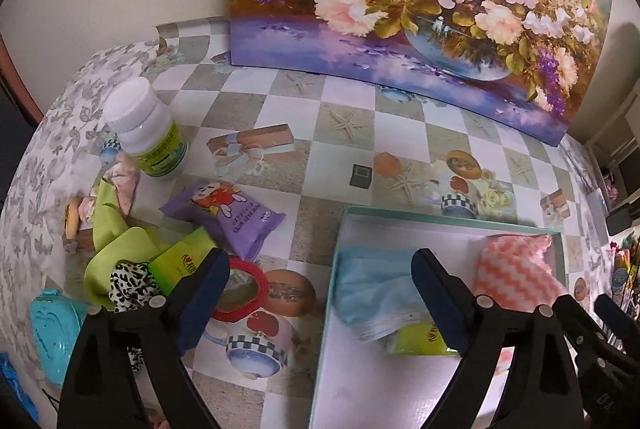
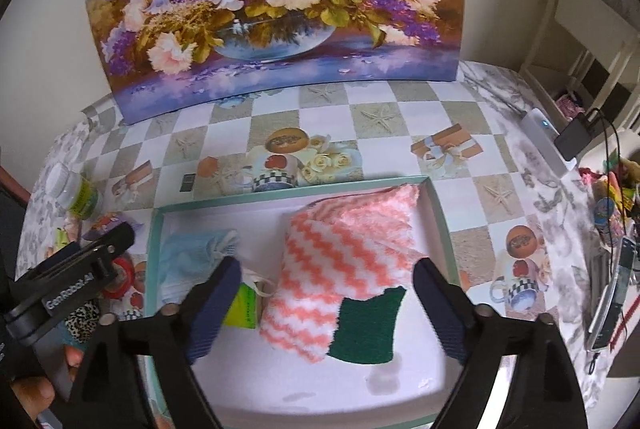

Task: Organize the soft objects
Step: 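Withdraw both grippers from the tray toward the remaining pile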

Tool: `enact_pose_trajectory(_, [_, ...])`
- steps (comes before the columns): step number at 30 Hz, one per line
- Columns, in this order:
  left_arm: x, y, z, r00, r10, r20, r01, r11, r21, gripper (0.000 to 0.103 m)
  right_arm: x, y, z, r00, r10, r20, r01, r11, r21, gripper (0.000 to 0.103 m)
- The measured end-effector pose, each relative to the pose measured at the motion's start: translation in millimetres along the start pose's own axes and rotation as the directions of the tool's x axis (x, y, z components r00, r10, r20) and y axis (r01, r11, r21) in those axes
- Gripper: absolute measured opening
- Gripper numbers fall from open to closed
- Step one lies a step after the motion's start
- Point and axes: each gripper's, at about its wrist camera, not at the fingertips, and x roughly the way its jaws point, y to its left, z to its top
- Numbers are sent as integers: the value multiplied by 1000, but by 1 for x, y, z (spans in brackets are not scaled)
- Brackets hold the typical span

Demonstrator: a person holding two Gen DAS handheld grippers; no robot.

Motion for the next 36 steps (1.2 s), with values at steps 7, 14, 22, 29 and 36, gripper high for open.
enact_pose_trajectory(7, [-2, 4, 0, 998, 35, 46, -35, 999, 3, 102, 0, -7, -1, 1000, -11, 0, 11, 999, 30, 103])
enact_pose_trajectory(14, [-10, -1, 2, 999, 29, 28, -30, 999, 46, 102, -2, -2, -1, 999, -26, -33, 27, 999, 27, 103])
enact_pose_trajectory(22, [-23, 0, -1, 1000, 26, -11, -25, 995, 99, 102, -7, 3, -4, 997, -12, -77, 16, 999, 49, 103])
enact_pose_trajectory(29, [-44, 15, 0, 1000, 8, 7, -9, 993, 118, 102, -27, 23, -6, 999, 2, -42, -2, 1000, 15, 103])
enact_pose_trajectory(36, [-68, 53, -1, 996, 57, 64, -63, 993, 98, 102, -30, 63, -13, 997, 59, -49, -62, 996, -61, 103])
